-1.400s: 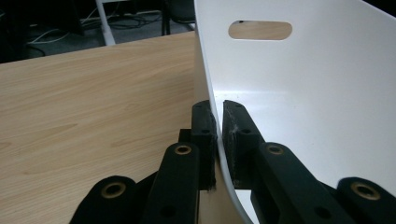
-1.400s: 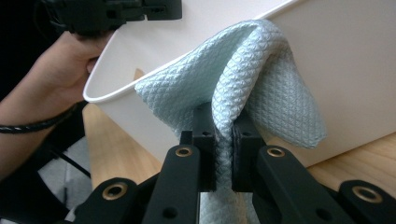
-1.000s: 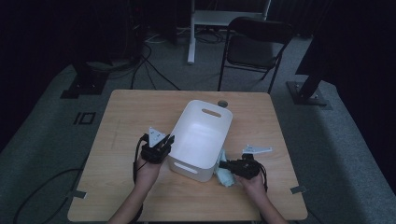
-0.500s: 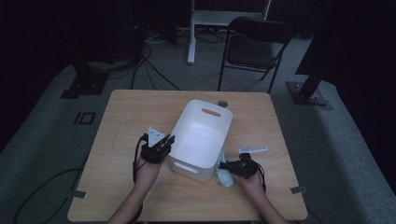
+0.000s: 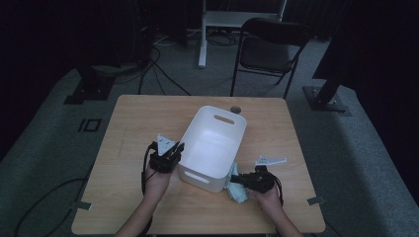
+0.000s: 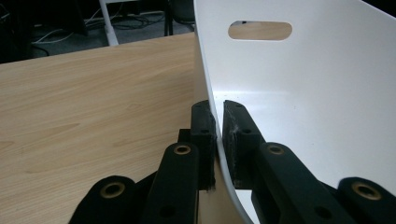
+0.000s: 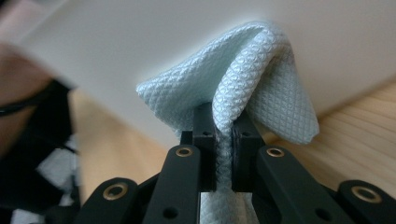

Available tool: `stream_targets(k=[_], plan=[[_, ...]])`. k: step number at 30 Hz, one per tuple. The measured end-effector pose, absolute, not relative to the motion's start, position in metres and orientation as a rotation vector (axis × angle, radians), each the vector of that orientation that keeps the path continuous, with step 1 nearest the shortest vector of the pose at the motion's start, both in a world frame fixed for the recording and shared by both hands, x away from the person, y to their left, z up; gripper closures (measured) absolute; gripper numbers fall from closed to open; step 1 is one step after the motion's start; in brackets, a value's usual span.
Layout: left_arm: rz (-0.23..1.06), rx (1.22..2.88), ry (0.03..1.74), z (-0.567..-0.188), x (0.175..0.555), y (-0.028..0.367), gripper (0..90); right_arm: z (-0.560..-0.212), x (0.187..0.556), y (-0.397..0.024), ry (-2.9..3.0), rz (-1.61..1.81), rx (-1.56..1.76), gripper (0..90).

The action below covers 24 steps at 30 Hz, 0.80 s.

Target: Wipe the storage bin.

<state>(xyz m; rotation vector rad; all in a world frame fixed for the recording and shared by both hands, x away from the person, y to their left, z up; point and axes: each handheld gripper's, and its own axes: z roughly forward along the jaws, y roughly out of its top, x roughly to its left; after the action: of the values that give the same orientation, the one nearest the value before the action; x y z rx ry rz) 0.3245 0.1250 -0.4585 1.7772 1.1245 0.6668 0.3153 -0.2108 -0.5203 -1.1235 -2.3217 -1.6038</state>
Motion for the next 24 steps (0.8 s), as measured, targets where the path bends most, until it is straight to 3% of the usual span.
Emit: stream_targets(k=[7,24], plan=[[0.666,1.775,1.133,-0.458,0.325,0.125,84.3,-0.497,0.292,-0.204,-2.313,-1.707,-1.012,83.3],[0.632,1.794,1.129,-0.457,0.327,0.125,83.7,-0.517,0.306,-0.207,-2.326,-1.641,-1.089,83.4]])
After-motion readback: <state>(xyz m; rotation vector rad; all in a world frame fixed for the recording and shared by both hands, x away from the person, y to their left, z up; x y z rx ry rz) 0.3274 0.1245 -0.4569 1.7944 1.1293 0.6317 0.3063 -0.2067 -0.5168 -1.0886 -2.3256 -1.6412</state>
